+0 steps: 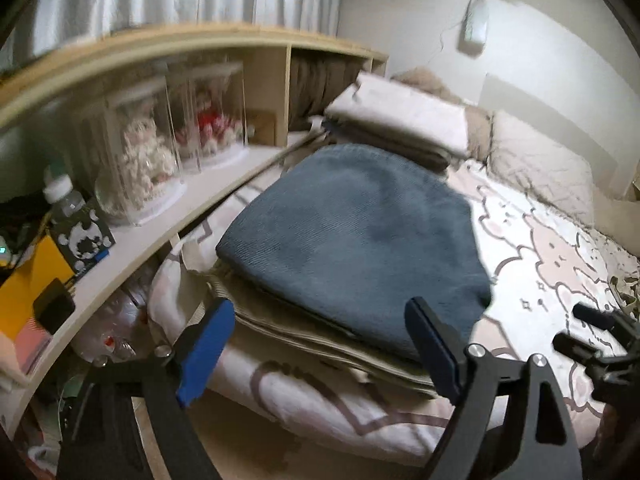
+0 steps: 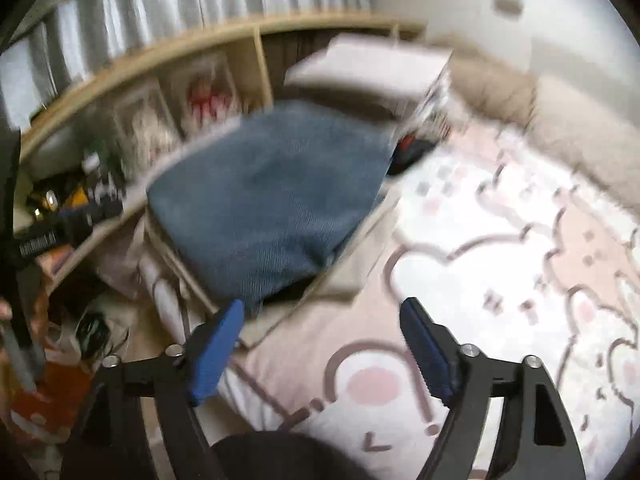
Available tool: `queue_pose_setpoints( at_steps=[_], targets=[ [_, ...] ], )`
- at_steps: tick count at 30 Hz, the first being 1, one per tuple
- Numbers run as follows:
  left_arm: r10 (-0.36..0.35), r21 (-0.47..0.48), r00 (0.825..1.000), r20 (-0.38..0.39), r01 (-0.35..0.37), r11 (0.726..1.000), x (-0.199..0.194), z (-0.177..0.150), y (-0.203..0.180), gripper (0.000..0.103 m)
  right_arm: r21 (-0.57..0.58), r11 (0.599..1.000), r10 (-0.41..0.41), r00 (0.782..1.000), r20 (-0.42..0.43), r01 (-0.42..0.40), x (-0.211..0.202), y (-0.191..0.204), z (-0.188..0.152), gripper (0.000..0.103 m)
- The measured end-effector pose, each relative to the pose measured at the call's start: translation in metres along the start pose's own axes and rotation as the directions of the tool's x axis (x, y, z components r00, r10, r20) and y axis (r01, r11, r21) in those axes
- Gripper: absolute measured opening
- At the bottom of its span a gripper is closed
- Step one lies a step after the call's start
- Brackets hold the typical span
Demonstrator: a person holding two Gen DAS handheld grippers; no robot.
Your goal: Fold clothes
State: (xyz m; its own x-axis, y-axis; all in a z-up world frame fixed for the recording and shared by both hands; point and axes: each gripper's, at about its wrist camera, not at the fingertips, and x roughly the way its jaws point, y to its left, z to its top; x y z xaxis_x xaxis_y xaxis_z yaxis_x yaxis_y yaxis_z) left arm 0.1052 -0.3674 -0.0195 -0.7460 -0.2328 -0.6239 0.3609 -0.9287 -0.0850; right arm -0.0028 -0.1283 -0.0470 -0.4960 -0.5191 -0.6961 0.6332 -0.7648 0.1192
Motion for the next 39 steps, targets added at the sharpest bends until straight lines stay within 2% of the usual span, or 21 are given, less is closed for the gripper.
queue_pose_setpoints(
  at_steps=[3,4,6,10,12,18,26,39],
  targets=[
    [-0.001,0.007,0.999,0.040,0.001,1.000,-0.021,-0.006,-0.022,0.092,0.039,0.999,0.006,0.997,0.079,-0.009,-0.030,-0.010,0.000,0.084],
    [0.002,0.017,0.999,0.050,-0.003,1.000,-0.026,-0.007,-0.028,0.096,0.054,0.998,0.017,0.995,0.095,-0.022,-0.039,-0.016,0.000,0.093],
    [0.013,0.041,0.997,0.081,-0.016,0.999,-0.039,-0.010,-0.042,0.098,0.054,0.998,0.010,0.995,0.101,-0.015,-0.055,-0.024,0.000,0.103],
    [0.018,0.091,0.992,0.122,-0.029,0.995,-0.061,-0.018,-0.072,0.103,0.006,0.995,-0.099,0.984,0.150,0.099,-0.080,-0.031,-0.005,0.103],
    [0.017,0.112,0.991,0.131,-0.031,0.993,-0.070,-0.022,-0.086,0.103,-0.003,0.992,-0.125,0.979,0.163,0.127,-0.092,-0.039,-0.010,0.103],
    [0.040,0.139,0.985,0.170,-0.064,0.988,-0.087,-0.030,-0.120,0.103,0.014,0.987,-0.158,0.971,0.182,0.158,-0.120,-0.066,-0.025,0.103],
    [-0.011,0.141,0.986,0.168,-0.013,0.990,-0.101,-0.034,-0.150,0.103,0.051,0.980,-0.197,0.958,0.207,0.191,-0.150,-0.094,-0.044,0.103],
    [-0.011,0.168,0.980,0.200,-0.023,0.986,-0.113,-0.039,-0.163,0.103,0.116,0.965,-0.256,0.942,0.219,0.235,-0.174,-0.127,-0.057,0.103]
  ],
)
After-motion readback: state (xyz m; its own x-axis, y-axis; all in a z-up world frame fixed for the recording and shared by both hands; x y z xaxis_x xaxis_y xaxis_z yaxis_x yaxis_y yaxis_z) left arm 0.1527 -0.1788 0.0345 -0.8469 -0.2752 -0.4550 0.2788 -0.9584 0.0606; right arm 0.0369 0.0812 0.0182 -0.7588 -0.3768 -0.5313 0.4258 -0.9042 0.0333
